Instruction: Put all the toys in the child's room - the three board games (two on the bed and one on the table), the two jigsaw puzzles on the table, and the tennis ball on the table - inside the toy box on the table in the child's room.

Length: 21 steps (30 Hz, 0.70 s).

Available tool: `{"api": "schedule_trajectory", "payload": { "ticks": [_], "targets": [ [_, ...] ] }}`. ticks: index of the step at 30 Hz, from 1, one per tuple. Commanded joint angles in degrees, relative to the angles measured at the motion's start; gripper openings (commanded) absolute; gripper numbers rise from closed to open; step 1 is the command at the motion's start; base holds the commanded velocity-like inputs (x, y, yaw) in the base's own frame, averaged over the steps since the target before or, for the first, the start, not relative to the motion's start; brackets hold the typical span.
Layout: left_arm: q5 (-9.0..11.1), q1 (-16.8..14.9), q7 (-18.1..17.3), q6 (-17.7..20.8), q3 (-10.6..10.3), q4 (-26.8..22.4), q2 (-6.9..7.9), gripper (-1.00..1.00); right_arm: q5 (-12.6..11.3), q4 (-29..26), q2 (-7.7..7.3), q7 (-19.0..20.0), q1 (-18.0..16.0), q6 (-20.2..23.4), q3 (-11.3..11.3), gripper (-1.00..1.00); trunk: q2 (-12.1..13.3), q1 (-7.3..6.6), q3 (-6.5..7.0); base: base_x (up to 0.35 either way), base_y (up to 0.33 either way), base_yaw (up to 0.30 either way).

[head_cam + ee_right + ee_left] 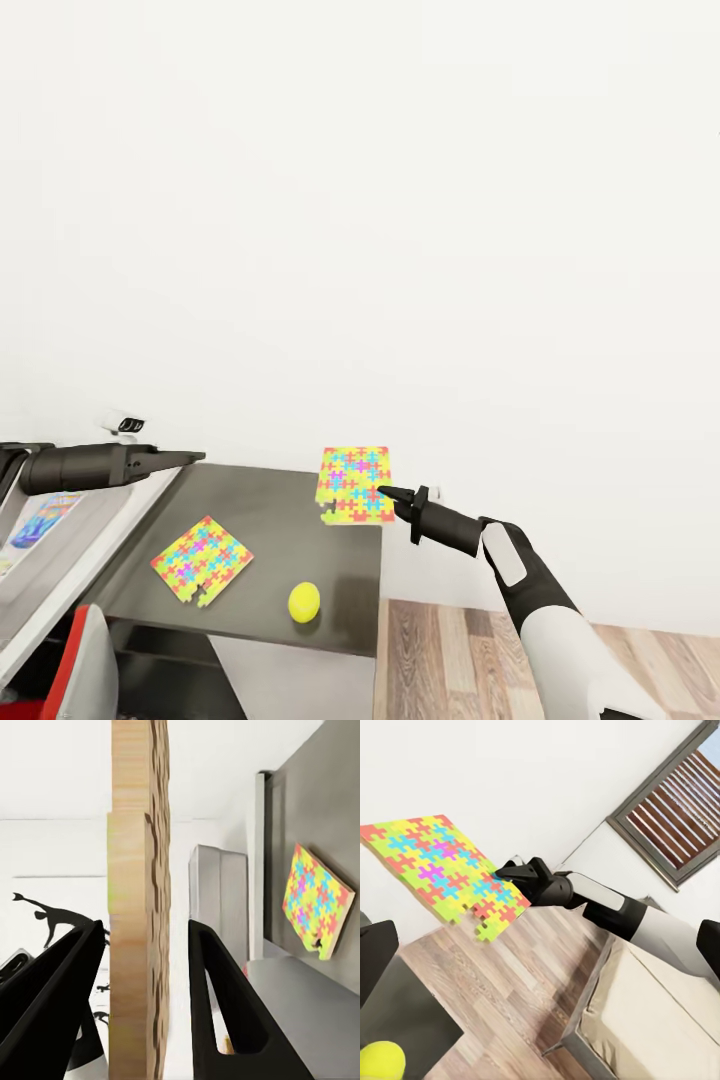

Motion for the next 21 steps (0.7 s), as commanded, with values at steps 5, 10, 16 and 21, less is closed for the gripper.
{"api": "schedule_trajectory", "payload": {
  "ticks": [5,10,16,21],
  "targets": [
    [-0.1,0.0,-0.2,0.6,0.0,0.0,-0.11,1.0,0.6,0.0,0.07,0.4,-0.1,0.1,-0.3,-1.0,2.0,-1.09,0.82,0.0,0.0,0.284],
    [-0.1,0.0,-0.2,0.6,0.0,0.0,-0.21,1.0,0.6,0.0,0.07,0.4,-0.1,0.1,-0.3,-1.0,4.0,-2.19,1.72,0.0,0.0,0.29],
    [-0.1,0.0,-0.2,0.6,0.0,-0.1,-0.26,1.0,0.6,0.0,0.14,0.4,-0.1,-0.1,-0.2,-1.0,6.4,-3.51,2.8,0.0,0.0,0.292],
    [-0.1,0.0,-0.2,0.6,0.0,-0.1,-0.31,1.0,0.6,-0.1,0.15,0.4,-0.1,-0.1,-0.2,-1.0,8.4,-4.61,3.7,0.0,0.0,0.292]
  ]
}}
